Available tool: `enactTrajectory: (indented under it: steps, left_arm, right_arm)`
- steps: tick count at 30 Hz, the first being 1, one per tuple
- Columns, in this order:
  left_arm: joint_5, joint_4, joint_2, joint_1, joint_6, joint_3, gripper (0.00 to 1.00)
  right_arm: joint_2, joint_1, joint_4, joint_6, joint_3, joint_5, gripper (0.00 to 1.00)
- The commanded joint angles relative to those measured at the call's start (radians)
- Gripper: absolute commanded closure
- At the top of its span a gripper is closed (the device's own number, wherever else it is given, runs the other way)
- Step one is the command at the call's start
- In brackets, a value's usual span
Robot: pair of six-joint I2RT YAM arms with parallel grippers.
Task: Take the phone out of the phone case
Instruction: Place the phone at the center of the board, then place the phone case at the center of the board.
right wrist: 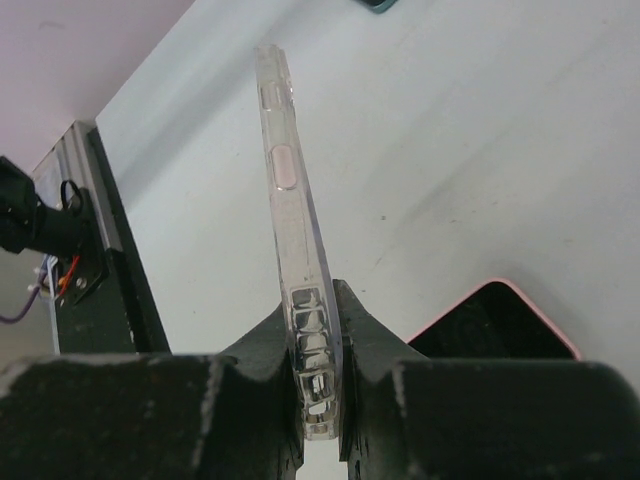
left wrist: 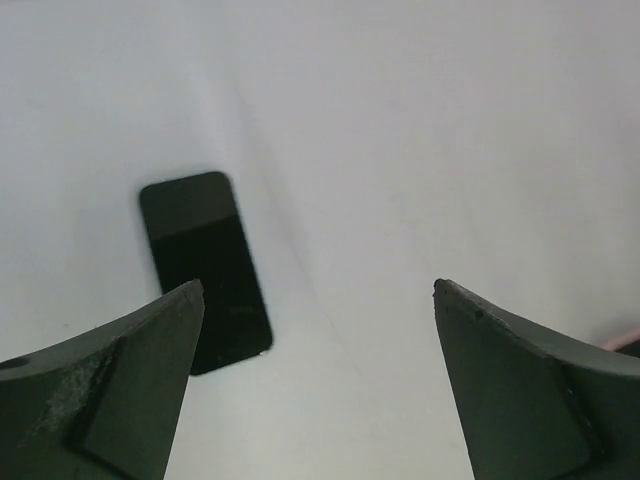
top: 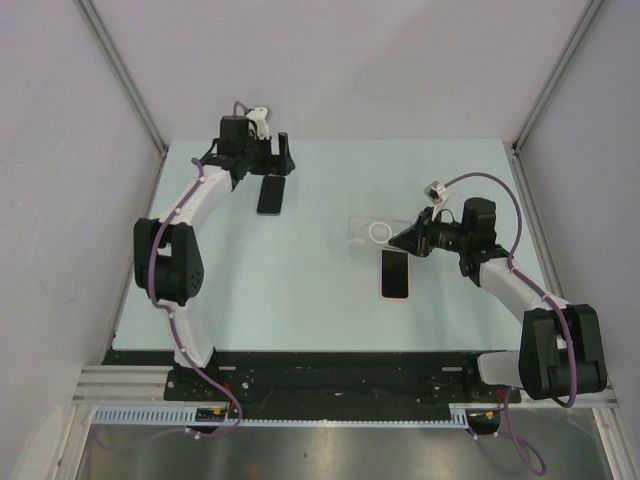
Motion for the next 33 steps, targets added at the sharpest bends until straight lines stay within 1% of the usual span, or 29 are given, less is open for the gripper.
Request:
enactTrajectory:
  steps: [1, 4, 5, 7, 8, 13, 15, 22, 26, 28, 33]
  left_arm:
    - [0.358, 0.107, -0.171, -0.035, 0.24, -0.116, 0.0]
    - [0.539, 0.111, -0.228, -0.039, 0.321, -0.176, 0.0]
    - [0.649, 0.111, -0.24, -0.042, 0.337, -0.19, 0.0]
    - [0.733, 0.111, -0.27, -0.059, 0.39, -0.23, 0.0]
    - [0.805, 0.11, -0.282, -0.065, 0.41, -0.247, 0.0]
    - [0.828, 0.088, -0.366, -0.174, 0.544, -0.351, 0.0]
    - [0.833, 0.038, -0.382, -0.224, 0.597, -0.359, 0.0]
    - [0.868, -0.103, -0.392, -0.335, 0.68, -0.369, 0.0]
    - [0.833, -0.191, -0.386, -0.406, 0.752, -0.376, 0.0]
    - [0.803, -0.212, -0.385, -0.427, 0.768, -0.377, 0.0]
    - [0.735, -0.248, -0.366, -0.479, 0.786, -0.382, 0.0]
  right_arm:
    - [-0.035, 0.039, -0.042, -0.116, -0.004, -0.096, 1.0]
    - [-0.035, 0.064, -0.077, -0.163, -0.004, -0.145, 1.0]
    - [-0.035, 0.073, -0.095, -0.174, -0.004, -0.158, 1.0]
    - [-0.038, 0.085, -0.117, -0.214, -0.002, -0.194, 1.0]
    - [-0.039, 0.096, -0.137, -0.226, -0.002, -0.2, 1.0]
    - [-0.027, 0.122, -0.169, -0.274, -0.002, -0.202, 0.98]
    - [-0.021, 0.136, -0.186, -0.289, -0.002, -0.192, 0.98]
    - [-0.012, 0.168, -0.237, -0.369, -0.002, -0.151, 0.97]
    - [-0.009, 0.187, -0.241, -0.4, -0.002, -0.145, 0.97]
    - [-0.009, 0.193, -0.275, -0.41, -0.002, -0.139, 0.97]
    - [-0.012, 0.213, -0.292, -0.446, -0.002, -0.117, 0.97]
